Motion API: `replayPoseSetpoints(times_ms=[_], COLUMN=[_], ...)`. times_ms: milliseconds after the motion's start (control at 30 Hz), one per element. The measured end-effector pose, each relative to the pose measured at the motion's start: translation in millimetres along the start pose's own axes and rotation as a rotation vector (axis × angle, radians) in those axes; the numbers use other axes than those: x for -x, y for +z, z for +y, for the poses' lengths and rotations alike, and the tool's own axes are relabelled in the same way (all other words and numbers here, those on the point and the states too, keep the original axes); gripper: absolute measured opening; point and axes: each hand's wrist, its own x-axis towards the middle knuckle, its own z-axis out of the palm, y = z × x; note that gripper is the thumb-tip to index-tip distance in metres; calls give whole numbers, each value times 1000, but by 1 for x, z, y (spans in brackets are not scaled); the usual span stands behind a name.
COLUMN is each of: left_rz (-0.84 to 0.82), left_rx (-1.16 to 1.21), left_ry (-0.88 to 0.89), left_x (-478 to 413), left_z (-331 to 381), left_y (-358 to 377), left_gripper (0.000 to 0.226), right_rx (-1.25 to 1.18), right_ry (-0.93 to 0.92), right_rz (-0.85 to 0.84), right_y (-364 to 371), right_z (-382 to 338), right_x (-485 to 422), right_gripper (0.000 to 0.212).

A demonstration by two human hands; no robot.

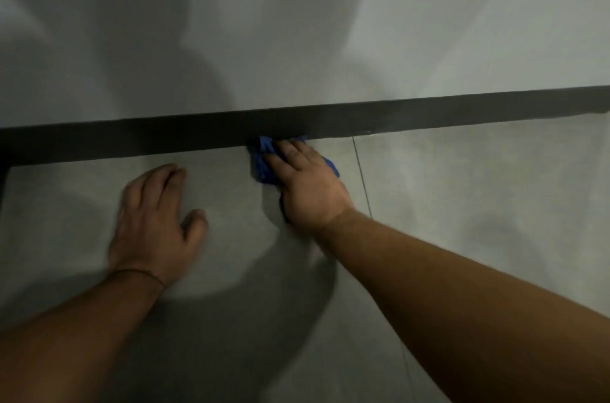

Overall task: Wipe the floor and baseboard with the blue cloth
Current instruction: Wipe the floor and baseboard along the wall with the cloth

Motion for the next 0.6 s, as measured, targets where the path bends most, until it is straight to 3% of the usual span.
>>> replayPoseSetpoints(times_ms=[233,400,500,600], left_rz=[37,-7,-57,-48], left_rx=[14,-30,-48,-31], left_ry=[15,-5,-24,-81], left_x=[-2,-3,-4,-2], left_z=[-1,2,6,19], left_y=[3,2,-1,-3], left_gripper=[75,77,80,82], right_rx=[10,-47,-32,-13], right_ry=[42,368,578,657], right_rz=[144,196,141,55], right_y=[-39,-61,-85,-101], right_z=[101,175,232,258], right_x=[32,67,87,92], right_gripper=[52,58,62,67])
